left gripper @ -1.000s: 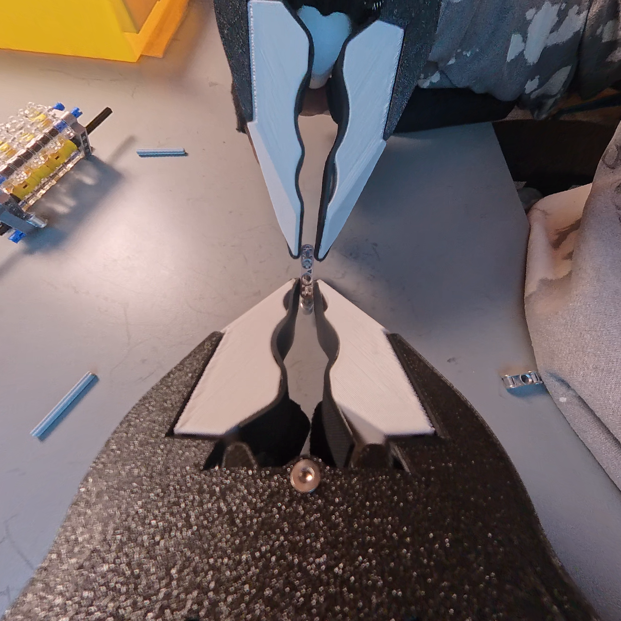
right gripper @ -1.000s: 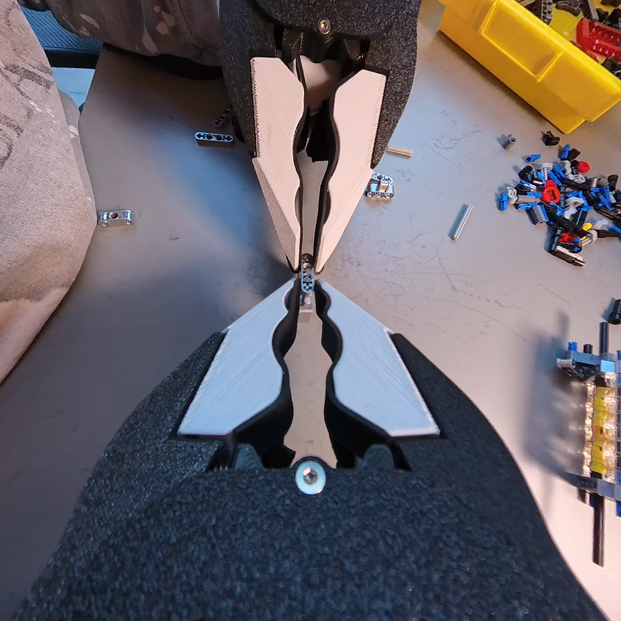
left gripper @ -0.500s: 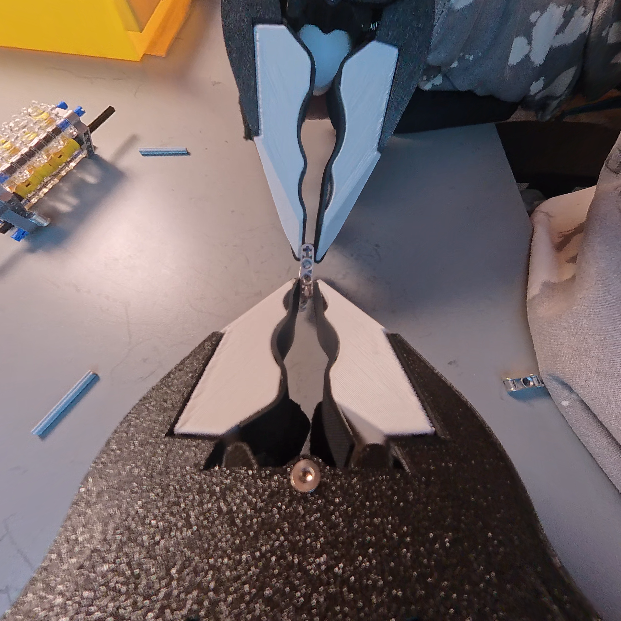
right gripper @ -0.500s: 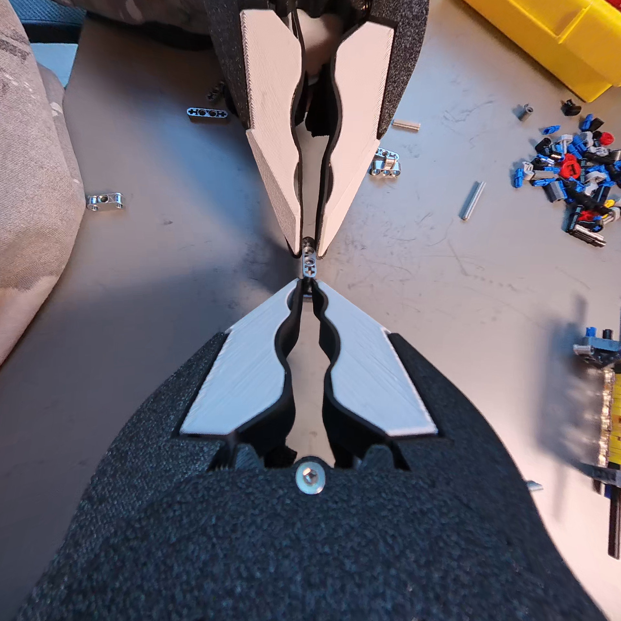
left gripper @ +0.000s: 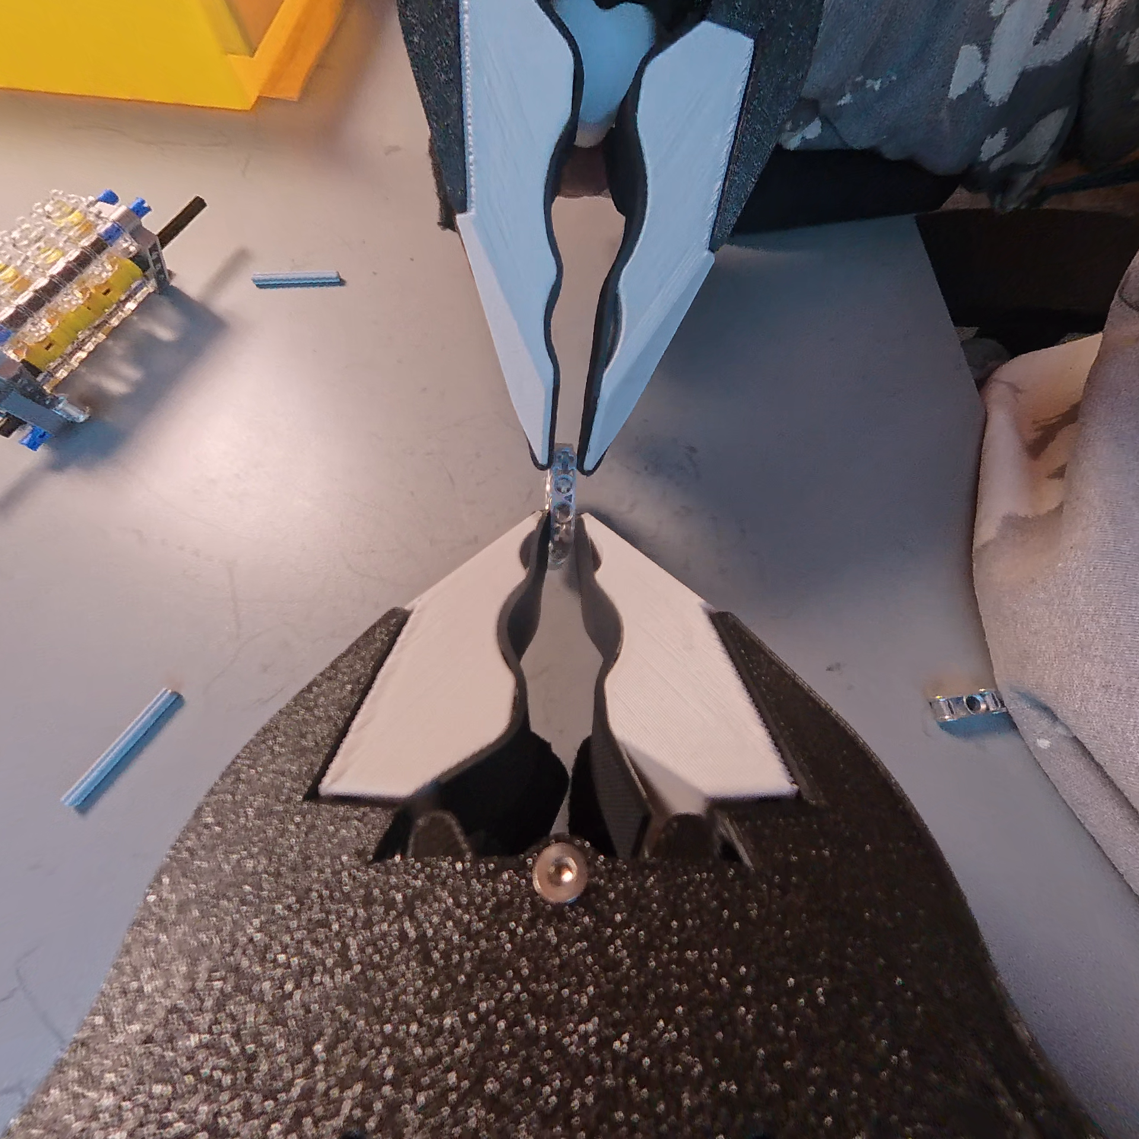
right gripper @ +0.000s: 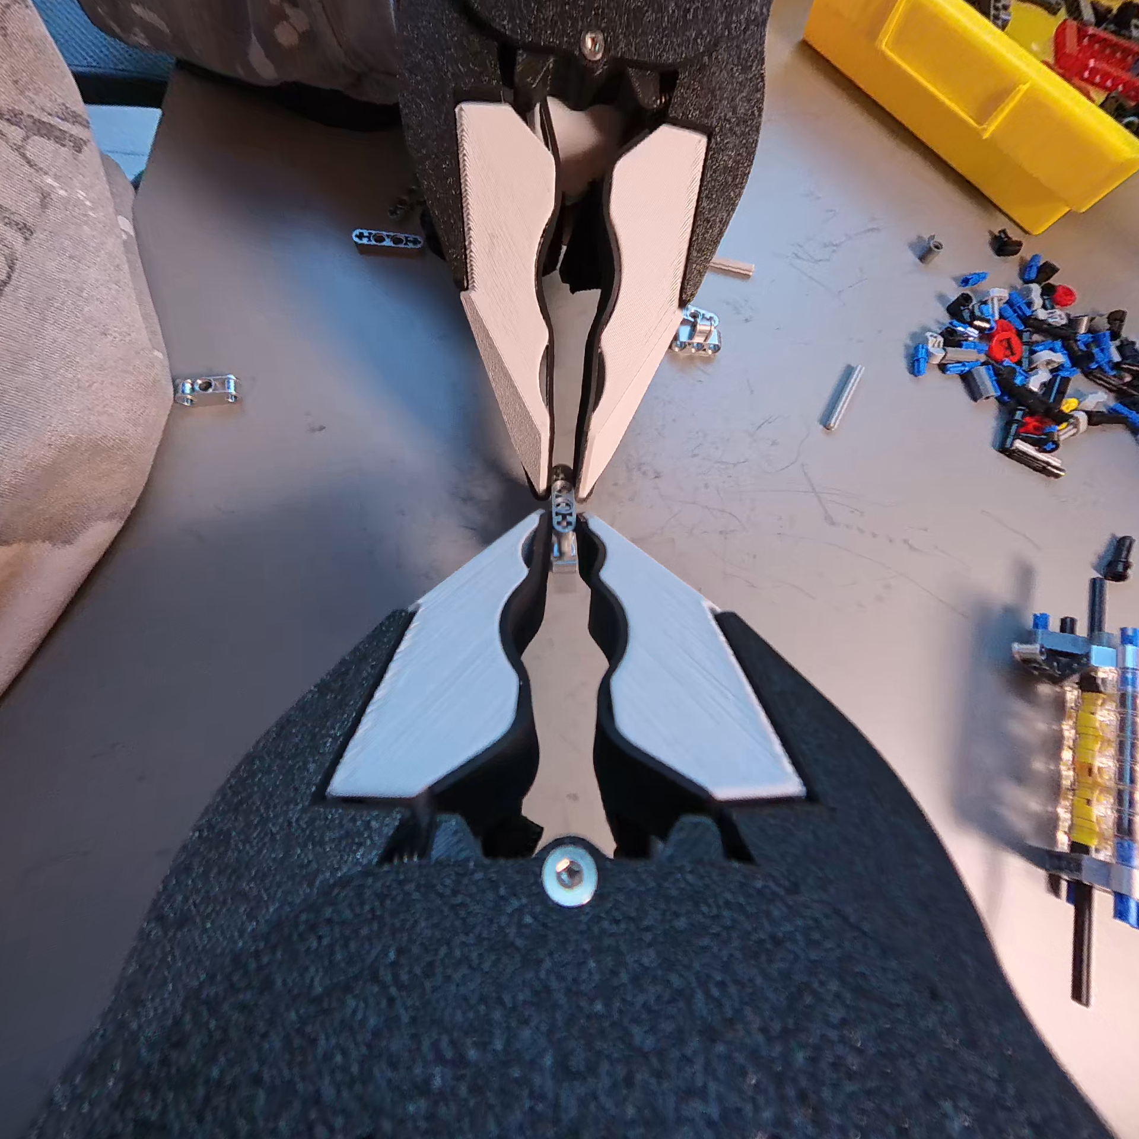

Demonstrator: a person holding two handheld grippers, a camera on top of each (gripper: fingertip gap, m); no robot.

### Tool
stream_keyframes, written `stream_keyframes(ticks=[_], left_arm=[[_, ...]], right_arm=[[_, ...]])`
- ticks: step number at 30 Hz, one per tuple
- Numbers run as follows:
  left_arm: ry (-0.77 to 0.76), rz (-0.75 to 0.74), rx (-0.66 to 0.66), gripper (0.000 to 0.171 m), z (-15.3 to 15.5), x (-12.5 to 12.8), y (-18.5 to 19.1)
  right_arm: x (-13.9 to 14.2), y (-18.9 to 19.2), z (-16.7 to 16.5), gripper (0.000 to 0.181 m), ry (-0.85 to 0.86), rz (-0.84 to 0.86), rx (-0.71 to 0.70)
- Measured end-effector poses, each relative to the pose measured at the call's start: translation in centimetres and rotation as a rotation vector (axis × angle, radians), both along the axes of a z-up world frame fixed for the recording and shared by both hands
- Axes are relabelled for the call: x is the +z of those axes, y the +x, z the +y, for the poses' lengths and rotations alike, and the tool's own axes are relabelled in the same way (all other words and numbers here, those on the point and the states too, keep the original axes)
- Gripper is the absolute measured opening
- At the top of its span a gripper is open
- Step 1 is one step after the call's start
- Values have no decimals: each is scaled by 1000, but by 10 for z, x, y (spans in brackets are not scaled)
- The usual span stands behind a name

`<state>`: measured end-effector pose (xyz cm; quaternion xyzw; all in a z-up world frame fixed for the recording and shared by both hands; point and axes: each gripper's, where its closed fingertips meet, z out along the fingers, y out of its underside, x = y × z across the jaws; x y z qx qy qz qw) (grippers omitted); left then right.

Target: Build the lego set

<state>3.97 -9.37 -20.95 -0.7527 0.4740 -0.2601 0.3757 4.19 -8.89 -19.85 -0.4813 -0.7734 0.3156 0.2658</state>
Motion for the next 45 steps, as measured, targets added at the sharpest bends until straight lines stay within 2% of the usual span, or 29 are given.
stream_keyframes(ticks=[24, 27, 39, 45], left_arm=[[22, -8, -4, 5, 9, 1, 13], [8, -22, -11, 5, 9, 1, 15], [5, -82, 2, 5, 7, 5, 12], [-4, -52, 3, 5, 8, 2, 13]], right_arm=[[-1, 8, 7, 5, 21, -18, -39], [-14, 11, 9, 4, 53, -69, -41], [-14, 9, 7, 2, -18, -47, -41], [-13, 8, 7, 3, -28, -38, -39]])
